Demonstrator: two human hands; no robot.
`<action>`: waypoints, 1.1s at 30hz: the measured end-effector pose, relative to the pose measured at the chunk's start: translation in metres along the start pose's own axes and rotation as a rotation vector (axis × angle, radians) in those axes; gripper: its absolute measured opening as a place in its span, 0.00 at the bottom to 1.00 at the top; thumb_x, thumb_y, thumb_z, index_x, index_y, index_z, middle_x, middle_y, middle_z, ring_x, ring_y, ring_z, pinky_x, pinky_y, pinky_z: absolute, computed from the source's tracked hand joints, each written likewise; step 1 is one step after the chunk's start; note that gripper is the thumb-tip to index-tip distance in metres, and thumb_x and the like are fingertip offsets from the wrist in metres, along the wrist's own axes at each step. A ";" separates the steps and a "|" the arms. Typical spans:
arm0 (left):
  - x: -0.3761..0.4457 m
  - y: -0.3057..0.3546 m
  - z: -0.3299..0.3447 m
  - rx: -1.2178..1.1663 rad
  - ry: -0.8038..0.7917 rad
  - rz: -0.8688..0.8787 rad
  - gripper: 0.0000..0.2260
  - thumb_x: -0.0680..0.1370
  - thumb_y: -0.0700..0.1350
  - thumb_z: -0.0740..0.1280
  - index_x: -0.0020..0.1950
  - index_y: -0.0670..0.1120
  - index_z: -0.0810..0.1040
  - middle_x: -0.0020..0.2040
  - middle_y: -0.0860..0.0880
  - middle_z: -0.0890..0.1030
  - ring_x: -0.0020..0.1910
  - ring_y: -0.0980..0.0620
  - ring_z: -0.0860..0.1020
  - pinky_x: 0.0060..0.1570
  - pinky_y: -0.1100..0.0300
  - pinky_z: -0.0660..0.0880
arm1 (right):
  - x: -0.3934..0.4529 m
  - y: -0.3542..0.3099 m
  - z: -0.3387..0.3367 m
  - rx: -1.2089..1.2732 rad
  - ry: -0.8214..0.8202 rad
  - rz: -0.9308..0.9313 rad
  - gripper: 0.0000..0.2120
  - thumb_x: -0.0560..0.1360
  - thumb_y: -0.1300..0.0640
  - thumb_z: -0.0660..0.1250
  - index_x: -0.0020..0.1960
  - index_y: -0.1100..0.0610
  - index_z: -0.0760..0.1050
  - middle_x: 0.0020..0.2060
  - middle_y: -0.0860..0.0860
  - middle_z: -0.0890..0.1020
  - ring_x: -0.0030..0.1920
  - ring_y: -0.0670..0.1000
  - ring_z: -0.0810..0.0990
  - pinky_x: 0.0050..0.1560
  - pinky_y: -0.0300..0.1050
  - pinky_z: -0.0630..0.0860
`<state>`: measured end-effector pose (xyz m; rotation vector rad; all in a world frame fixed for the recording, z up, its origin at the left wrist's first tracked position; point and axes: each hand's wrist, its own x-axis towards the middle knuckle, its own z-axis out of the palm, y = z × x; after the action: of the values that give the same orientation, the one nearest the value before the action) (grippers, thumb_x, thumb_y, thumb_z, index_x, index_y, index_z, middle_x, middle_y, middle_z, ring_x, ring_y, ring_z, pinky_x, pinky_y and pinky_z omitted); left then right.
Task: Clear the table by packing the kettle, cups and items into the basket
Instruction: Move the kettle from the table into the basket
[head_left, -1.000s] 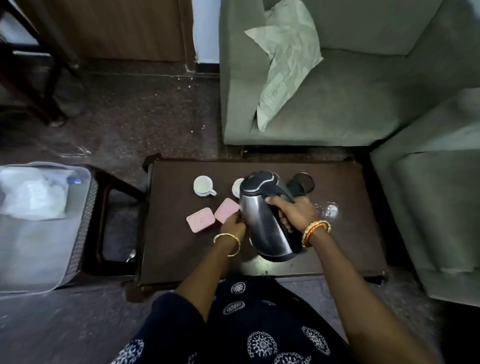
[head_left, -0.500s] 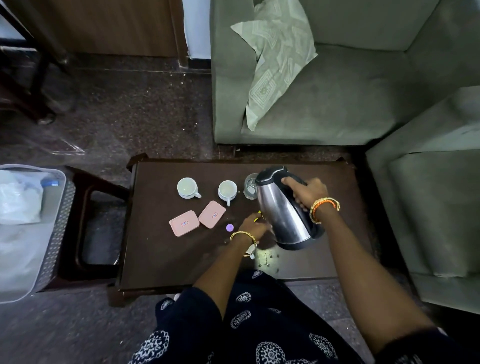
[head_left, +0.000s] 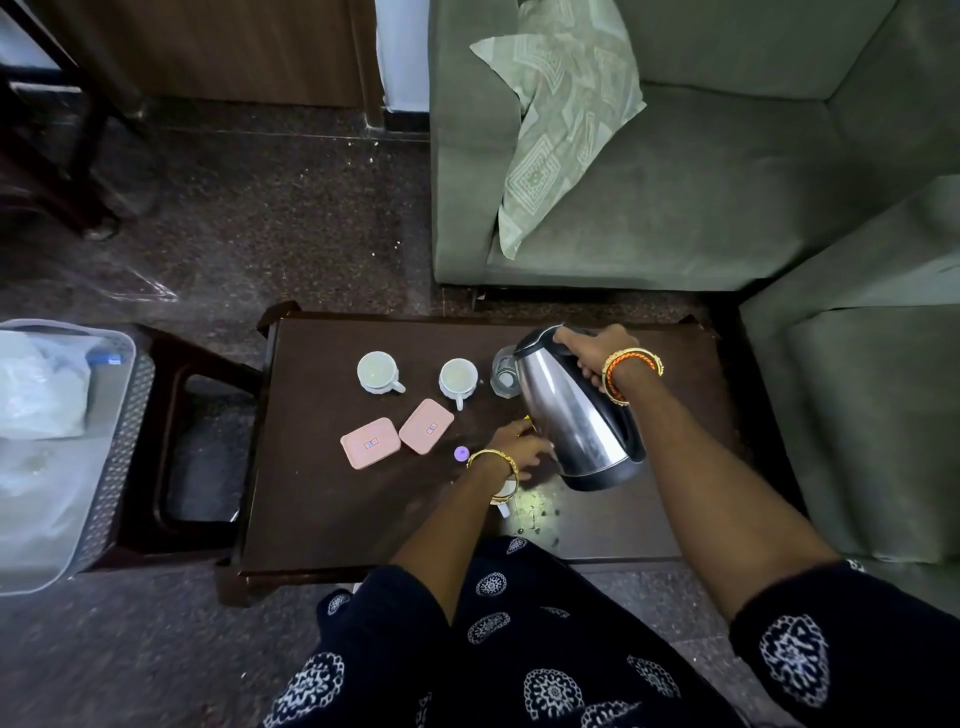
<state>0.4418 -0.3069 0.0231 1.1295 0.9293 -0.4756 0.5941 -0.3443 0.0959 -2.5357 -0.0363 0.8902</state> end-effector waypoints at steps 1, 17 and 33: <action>0.000 0.001 0.002 -0.003 -0.012 -0.004 0.22 0.76 0.39 0.65 0.70 0.48 0.68 0.54 0.47 0.75 0.51 0.49 0.74 0.51 0.54 0.72 | 0.002 -0.001 -0.001 -0.010 -0.002 0.006 0.28 0.51 0.32 0.67 0.30 0.58 0.77 0.21 0.52 0.79 0.22 0.52 0.74 0.27 0.43 0.71; -0.008 0.005 0.012 -0.050 -0.014 -0.024 0.19 0.75 0.41 0.67 0.66 0.44 0.72 0.53 0.48 0.77 0.52 0.50 0.75 0.42 0.60 0.73 | -0.005 -0.002 -0.019 -0.085 -0.048 0.041 0.25 0.52 0.35 0.67 0.26 0.59 0.74 0.14 0.51 0.73 0.12 0.50 0.67 0.23 0.38 0.69; -0.007 0.009 0.018 -0.077 -0.027 -0.029 0.13 0.77 0.46 0.64 0.59 0.42 0.77 0.62 0.43 0.80 0.52 0.50 0.76 0.52 0.56 0.71 | -0.020 -0.007 -0.033 -0.102 -0.071 0.047 0.23 0.58 0.38 0.68 0.26 0.59 0.73 0.14 0.51 0.72 0.12 0.50 0.66 0.20 0.35 0.69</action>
<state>0.4513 -0.3208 0.0362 1.0385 0.9343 -0.4733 0.5989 -0.3551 0.1331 -2.6079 -0.0449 1.0213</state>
